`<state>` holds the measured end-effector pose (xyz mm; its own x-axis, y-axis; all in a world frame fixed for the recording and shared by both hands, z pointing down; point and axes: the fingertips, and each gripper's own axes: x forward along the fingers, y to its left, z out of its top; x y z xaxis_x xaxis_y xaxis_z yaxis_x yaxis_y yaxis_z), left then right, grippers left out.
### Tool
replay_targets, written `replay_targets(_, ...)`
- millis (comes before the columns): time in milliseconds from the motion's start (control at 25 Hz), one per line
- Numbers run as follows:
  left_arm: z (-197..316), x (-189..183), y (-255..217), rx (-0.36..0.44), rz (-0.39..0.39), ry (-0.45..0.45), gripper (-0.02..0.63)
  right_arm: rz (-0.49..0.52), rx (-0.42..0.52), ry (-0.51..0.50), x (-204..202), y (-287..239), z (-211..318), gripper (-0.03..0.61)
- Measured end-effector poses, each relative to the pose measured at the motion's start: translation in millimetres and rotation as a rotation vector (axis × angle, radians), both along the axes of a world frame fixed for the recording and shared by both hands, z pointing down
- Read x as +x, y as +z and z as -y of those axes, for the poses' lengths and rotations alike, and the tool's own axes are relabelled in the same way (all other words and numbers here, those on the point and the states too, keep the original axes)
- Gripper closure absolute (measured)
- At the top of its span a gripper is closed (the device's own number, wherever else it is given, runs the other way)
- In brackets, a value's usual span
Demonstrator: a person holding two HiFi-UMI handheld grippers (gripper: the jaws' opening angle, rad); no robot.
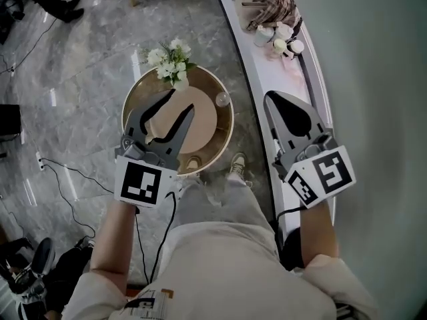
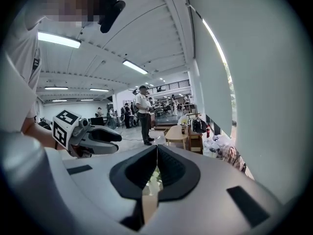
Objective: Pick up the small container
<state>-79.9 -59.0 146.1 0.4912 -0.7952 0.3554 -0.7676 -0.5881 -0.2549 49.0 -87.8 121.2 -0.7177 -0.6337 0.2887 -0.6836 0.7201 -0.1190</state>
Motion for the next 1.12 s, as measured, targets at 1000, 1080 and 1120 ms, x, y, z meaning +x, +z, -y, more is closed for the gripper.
replay_targets(1000, 69, 67, 212, -0.062, -0.023, 0.154, 0.295, -0.006, -0.109, -0.014, -10, 159, 61, 0.571)
replay_targets(1080, 70, 70, 228, -0.084, -0.029, 0.163, 0.295, -0.010, -0.124, -0.017, -12, 172, 61, 0.571)
replay_targets(1120, 70, 71, 237, -0.104, -0.032, 0.169, 0.294, -0.012, -0.131, -0.019, -12, 178, 61, 0.571)
